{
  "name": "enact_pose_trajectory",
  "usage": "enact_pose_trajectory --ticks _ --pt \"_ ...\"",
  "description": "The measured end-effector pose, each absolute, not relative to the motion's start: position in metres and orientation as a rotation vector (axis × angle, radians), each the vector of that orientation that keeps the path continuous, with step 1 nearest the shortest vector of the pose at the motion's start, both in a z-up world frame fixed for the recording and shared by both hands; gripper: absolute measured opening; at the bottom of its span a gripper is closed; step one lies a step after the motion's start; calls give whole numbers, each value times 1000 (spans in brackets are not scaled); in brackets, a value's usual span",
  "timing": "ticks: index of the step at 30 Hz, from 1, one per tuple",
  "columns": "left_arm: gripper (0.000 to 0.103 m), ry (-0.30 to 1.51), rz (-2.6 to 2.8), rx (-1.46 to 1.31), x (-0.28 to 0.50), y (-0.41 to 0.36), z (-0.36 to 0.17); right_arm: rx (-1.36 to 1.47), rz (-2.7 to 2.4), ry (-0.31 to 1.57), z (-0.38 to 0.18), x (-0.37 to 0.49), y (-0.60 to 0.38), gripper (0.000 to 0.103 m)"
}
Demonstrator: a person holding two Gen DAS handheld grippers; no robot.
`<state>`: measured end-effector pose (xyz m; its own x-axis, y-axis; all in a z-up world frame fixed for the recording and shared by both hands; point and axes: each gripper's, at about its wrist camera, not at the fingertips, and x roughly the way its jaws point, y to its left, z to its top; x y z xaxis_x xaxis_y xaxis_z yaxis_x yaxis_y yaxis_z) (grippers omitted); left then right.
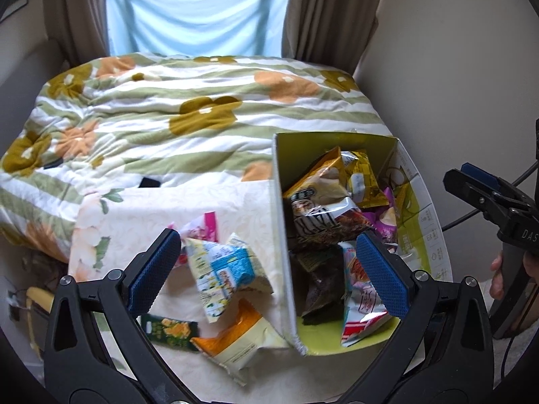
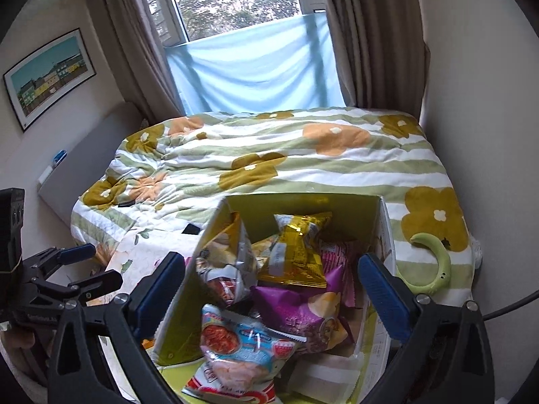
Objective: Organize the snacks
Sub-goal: 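Move both tools down toward the green cracker packet and orange-green bag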
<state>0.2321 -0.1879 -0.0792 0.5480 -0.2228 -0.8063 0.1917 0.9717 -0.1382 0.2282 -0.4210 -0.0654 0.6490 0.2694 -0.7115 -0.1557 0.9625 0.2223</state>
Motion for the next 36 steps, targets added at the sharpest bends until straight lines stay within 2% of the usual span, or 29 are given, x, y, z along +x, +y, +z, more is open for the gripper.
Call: enact_pose_trajectory --ticks 8,16,27,35,36 --pt "103 910 -176 -39 199 -134 -66 133 224 788 -44 192 -388 102" --pt "102 933 -245 -18 179 -64 -79 204 141 795 -44 155 -334 102" --pt "102 1031 -492 123 168 7 -135 298 -57 872 -87 112 -248 102" --pt "102 1057 -684 354 172 1 -186 321 -199 949 -131 92 -205 102" --pt "99 1050 -712 396 172 -3 -192 319 -216 956 -137 91 -202 102"
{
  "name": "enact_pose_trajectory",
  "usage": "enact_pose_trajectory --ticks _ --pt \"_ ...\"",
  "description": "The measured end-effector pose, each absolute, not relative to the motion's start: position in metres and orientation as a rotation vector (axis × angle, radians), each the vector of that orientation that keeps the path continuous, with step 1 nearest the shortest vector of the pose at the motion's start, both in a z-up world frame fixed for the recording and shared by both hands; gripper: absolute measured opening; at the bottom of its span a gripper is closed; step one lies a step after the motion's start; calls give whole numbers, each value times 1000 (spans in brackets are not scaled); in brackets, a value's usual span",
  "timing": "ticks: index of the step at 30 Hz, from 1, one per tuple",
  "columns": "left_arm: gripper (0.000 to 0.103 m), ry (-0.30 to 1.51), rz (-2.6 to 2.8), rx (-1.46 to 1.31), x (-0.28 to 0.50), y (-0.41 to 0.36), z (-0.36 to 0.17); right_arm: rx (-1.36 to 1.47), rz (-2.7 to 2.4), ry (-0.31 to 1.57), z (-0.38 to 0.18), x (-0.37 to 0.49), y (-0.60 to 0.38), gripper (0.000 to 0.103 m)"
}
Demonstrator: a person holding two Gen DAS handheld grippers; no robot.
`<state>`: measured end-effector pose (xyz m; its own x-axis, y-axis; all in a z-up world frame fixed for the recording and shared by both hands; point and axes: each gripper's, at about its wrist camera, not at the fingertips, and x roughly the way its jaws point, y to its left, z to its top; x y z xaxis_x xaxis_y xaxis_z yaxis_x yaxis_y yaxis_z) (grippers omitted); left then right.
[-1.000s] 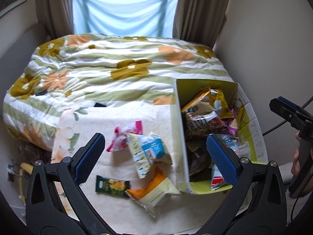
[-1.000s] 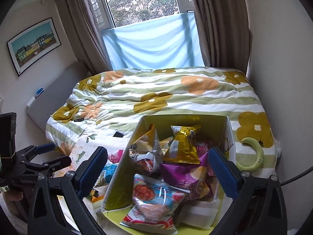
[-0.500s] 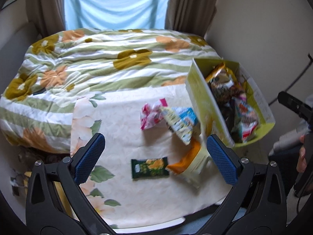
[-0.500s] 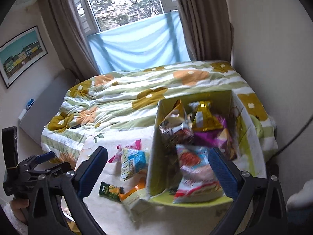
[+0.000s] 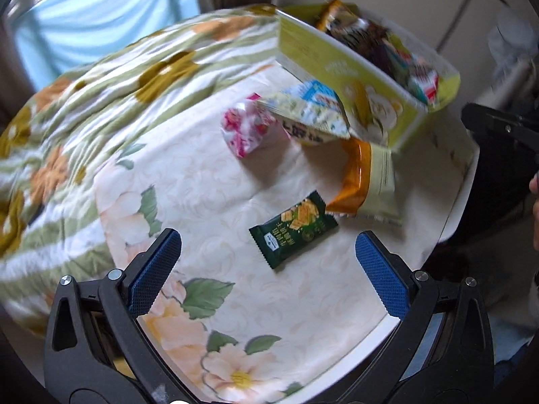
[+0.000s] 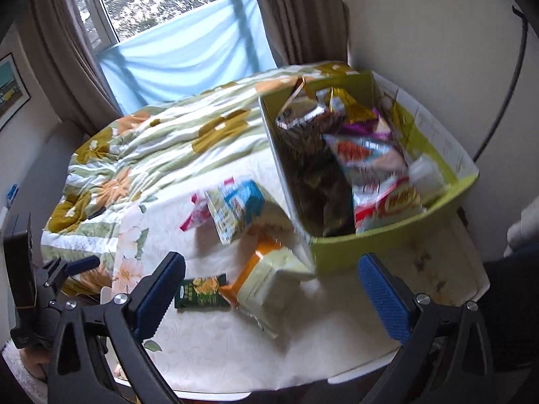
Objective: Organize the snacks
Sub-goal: 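Move both tools down toward the green cracker packet and orange-green bag, then grasp the green cracker packet with left tool while right tool grasps orange-green bag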
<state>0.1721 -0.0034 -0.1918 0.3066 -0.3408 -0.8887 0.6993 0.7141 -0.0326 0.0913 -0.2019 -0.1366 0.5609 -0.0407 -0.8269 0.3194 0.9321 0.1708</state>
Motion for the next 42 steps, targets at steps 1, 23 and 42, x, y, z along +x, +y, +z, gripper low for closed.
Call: enact_pose_trajectory --ticks 1,23,42 --pt "97 1046 -739 431 172 -8 -197 317 -234 965 -143 91 -199 102" --pt "62 1137 -963 699 194 -66 -307 438 -327 1078 -248 117 -196 102" --pt "44 1207 -769 570 201 -62 -302 443 -350 1115 -268 138 -187 83"
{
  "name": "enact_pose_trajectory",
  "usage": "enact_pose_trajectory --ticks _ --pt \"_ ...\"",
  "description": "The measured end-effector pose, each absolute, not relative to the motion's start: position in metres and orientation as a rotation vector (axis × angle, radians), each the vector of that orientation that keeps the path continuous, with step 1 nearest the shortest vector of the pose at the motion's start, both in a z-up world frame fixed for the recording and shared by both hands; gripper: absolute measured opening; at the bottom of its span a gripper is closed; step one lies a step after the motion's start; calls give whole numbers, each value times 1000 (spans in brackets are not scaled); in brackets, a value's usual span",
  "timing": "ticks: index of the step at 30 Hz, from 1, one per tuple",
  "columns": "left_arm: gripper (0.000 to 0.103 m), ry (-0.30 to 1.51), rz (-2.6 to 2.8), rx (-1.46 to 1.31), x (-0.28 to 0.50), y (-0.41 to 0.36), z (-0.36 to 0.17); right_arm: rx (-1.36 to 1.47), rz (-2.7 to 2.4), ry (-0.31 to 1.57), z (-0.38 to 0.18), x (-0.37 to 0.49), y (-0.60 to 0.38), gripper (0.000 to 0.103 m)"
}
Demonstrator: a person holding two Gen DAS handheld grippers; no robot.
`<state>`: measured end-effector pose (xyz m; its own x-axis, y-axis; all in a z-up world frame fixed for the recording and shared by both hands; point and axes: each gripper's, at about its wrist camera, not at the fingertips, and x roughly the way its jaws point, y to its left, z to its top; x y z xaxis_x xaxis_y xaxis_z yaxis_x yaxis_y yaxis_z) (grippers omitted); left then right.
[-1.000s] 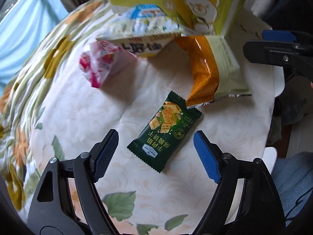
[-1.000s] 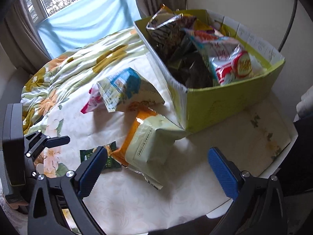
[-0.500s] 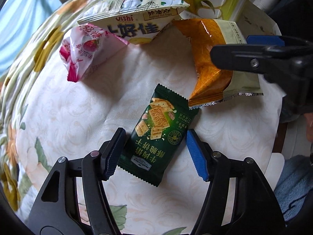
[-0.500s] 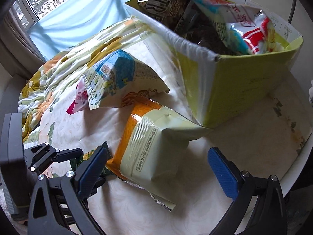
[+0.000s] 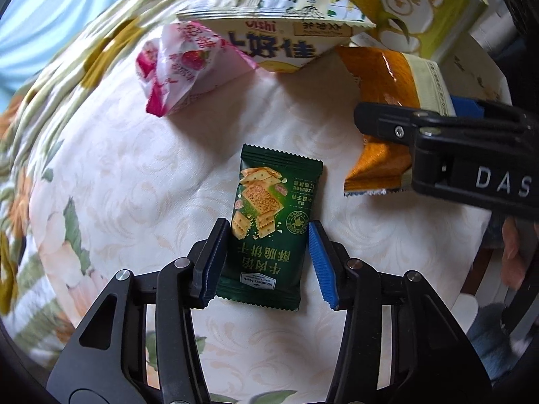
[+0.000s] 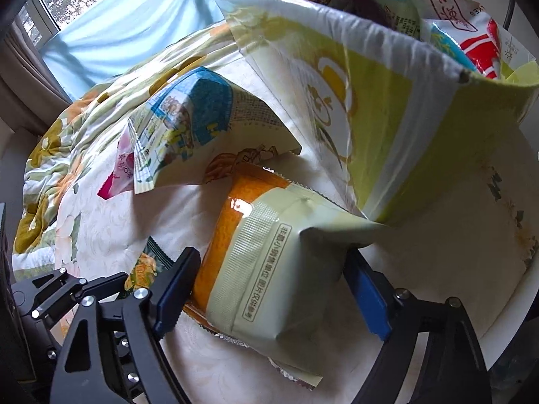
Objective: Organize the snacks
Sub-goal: 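Grasp the green cracker packet with left tool while right tool grasps orange-green bag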
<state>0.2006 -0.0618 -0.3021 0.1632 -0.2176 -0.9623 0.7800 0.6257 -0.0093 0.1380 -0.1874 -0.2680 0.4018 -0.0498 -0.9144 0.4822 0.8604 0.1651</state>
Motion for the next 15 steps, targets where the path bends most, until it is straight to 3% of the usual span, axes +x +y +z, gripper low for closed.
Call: enact_pose_trajectory --ticks 7,15 --pt "42 1215 -747 504 204 -50 -303 413 -339 1128 -269 140 -184 71" --pt "42 1264 -738 379 213 -23 -303 371 -305 1134 -266 134 -174 66"
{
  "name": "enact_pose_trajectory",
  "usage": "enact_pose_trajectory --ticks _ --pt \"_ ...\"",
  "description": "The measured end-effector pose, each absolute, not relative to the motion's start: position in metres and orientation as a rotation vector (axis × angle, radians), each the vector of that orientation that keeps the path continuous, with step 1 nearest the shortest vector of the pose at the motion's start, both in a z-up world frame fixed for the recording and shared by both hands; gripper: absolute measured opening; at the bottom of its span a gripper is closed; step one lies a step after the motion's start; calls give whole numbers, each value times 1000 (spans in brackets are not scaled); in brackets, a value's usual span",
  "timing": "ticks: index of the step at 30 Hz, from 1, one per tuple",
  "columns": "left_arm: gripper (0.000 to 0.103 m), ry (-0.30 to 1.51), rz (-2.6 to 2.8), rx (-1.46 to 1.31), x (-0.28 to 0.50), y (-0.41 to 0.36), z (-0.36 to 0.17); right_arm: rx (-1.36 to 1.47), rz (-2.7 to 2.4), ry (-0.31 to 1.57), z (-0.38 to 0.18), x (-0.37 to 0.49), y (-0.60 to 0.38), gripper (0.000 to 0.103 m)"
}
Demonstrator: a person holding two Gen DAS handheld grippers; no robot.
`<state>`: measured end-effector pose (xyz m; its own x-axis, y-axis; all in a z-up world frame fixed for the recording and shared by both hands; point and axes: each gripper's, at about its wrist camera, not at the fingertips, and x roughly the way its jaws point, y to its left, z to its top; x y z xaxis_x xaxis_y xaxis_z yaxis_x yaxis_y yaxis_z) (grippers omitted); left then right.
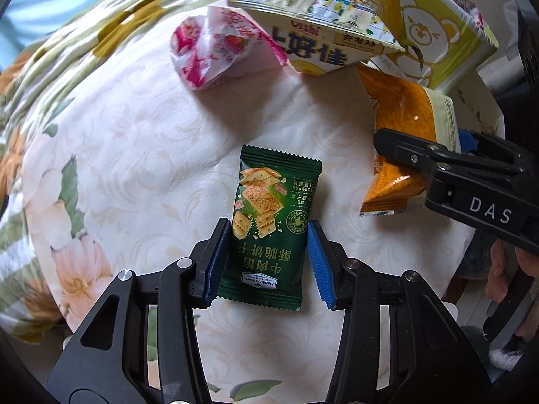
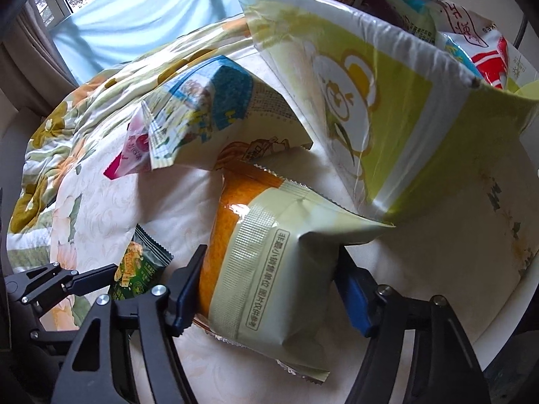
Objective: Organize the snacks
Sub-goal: 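Grasp the green cracker packet with left tool while right tool grasps orange-green bag, then drop the green cracker packet into the box with left tool while right tool drops orange-green bag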
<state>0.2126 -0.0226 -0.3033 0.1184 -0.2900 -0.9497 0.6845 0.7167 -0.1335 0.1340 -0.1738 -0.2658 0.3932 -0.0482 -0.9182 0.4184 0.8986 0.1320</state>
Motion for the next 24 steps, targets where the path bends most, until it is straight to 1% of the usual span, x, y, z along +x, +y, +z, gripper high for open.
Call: enact_pose_trajectory --ticks 5,10,19,24 --pt "42 1266 -719 314 216 -13 -297 361 -283 1122 -259 132 -171 66" --pt "42 1226 -704 253 215 -10 -271 349 -256 1102 -239 120 -169 66" --pt "42 1120 -678 164 212 -20 -192 335 -178 1001 -161 89 -188 66" --pt "42 1025 -681 141 199 -53 -137 312 -166 926 -117 85 -228 66"
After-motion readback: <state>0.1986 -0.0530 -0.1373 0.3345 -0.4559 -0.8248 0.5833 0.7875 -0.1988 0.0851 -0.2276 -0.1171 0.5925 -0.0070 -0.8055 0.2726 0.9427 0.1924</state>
